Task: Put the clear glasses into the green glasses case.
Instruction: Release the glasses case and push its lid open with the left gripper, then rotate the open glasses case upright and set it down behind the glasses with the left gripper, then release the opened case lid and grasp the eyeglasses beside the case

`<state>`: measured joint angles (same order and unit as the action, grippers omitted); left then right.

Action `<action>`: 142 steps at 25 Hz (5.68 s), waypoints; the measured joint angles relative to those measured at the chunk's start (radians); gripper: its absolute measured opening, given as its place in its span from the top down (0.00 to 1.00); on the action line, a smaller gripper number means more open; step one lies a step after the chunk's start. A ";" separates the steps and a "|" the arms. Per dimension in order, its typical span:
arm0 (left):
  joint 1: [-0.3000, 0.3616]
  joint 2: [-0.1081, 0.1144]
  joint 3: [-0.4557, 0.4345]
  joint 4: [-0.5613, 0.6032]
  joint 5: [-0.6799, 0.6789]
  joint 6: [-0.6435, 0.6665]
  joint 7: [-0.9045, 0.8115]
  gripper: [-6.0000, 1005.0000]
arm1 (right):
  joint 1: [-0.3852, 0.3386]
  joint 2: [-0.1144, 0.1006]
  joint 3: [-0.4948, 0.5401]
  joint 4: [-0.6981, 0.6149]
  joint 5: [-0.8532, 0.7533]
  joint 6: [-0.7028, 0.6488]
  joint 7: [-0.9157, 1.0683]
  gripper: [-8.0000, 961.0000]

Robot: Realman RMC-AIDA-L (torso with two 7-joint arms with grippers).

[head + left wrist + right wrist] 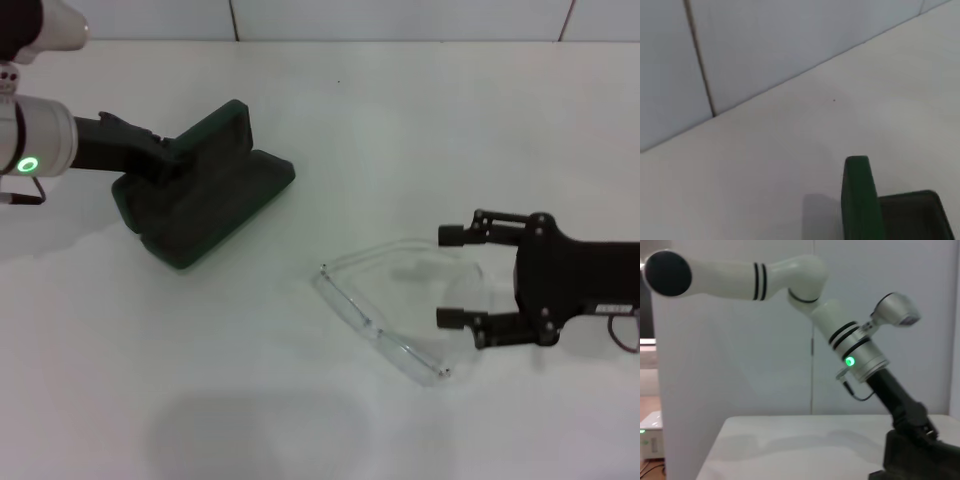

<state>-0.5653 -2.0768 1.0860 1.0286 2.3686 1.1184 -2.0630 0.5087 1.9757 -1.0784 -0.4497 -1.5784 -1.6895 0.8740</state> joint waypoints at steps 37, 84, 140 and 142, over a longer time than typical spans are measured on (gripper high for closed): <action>-0.301 -0.014 0.604 -0.032 -0.190 -0.110 0.216 0.72 | -0.082 0.044 -0.114 0.037 -0.018 -0.031 -0.192 0.17; 0.252 -0.012 0.220 -0.043 -1.043 0.056 0.757 0.35 | -0.043 0.037 -0.110 -0.389 -0.147 -0.027 0.613 0.18; 0.195 -0.009 0.153 -0.143 -0.910 0.125 0.807 0.35 | 0.450 0.052 -0.633 -0.425 -0.527 0.223 1.967 0.24; 0.195 -0.009 0.153 -0.147 -0.910 0.128 0.808 0.35 | 0.450 0.052 -0.636 -0.416 -0.526 0.228 1.967 0.24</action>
<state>-0.3704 -2.0862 1.2394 0.8817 1.4590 1.2468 -1.2554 0.9589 2.0278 -1.7148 -0.8655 -2.1044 -1.4619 2.8408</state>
